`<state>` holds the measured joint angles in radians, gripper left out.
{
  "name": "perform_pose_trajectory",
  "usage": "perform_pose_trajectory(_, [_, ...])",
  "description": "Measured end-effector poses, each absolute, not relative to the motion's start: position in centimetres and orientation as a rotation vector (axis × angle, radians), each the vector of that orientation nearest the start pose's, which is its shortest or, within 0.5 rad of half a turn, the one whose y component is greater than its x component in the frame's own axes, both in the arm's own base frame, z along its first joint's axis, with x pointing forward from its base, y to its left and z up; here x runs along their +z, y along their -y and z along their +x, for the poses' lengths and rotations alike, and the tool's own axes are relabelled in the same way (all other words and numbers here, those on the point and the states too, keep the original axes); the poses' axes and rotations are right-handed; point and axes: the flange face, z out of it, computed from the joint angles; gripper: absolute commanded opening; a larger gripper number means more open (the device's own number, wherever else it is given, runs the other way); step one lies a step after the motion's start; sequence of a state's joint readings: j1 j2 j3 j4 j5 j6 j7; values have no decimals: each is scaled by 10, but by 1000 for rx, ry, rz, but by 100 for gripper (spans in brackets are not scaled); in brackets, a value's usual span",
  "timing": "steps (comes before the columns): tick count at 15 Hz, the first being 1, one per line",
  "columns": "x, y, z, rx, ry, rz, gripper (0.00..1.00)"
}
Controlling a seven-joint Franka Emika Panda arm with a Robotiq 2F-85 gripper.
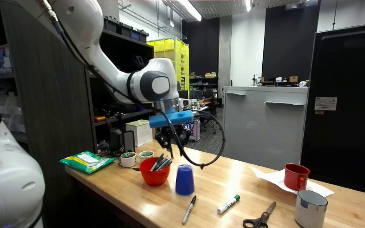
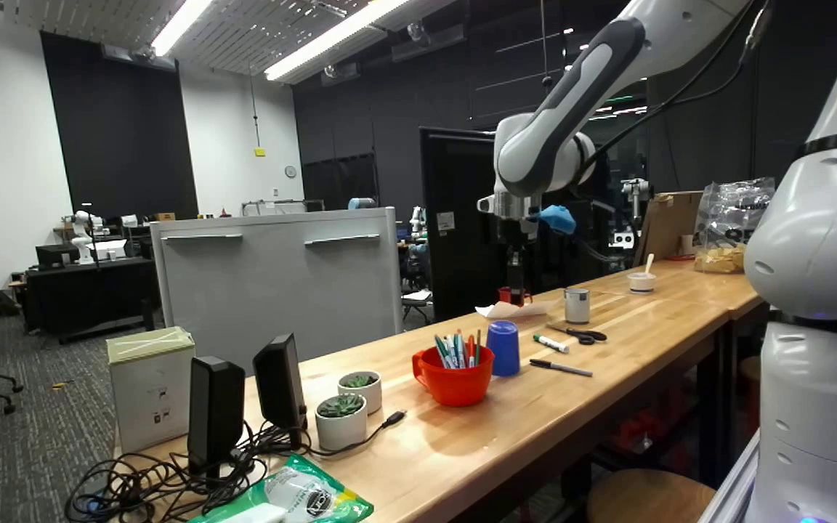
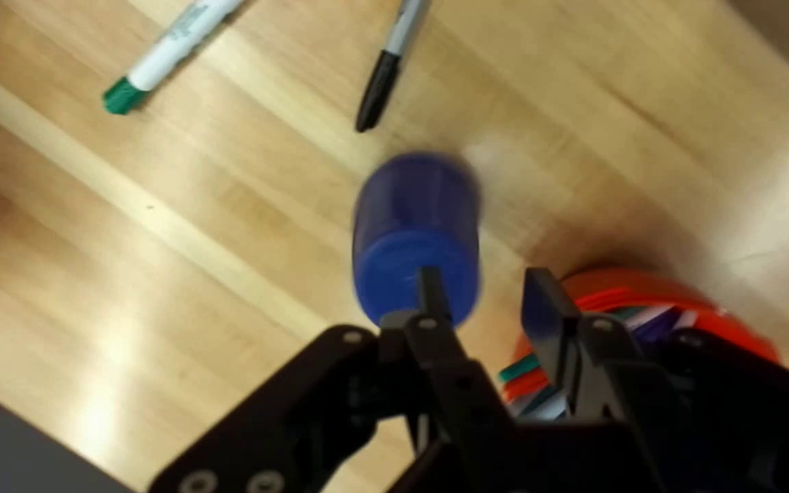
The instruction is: Move the blue cup to the left
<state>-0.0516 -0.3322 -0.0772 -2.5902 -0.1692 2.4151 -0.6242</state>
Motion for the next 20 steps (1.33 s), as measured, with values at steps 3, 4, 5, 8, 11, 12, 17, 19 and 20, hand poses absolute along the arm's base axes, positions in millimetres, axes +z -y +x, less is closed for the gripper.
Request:
perform_pose_trajectory(3, [338, 6, 382, 2, 1178, -3082, 87])
perform_pose_trajectory(4, [323, -11, 369, 55, 1226, -3066, 95])
perform_pose_trajectory(5, [314, -28, 362, 88, 1266, -3054, 98])
perform_pose_trajectory(8, [302, -88, 351, 120, 1376, -3027, 100])
perform_pose_trajectory(11, [287, -152, 336, 128, 1383, -3038, 100])
perform_pose_trajectory(12, [287, -172, 336, 122, 1308, -3054, 100])
perform_pose_trajectory(17, [313, -219, 397, 0, 885, -3111, 100])
perform_pose_trajectory(19, [323, -220, 428, -58, 712, -3129, 100])
perform_pose_trajectory(20, [326, -220, 439, -87, 627, -3136, 100])
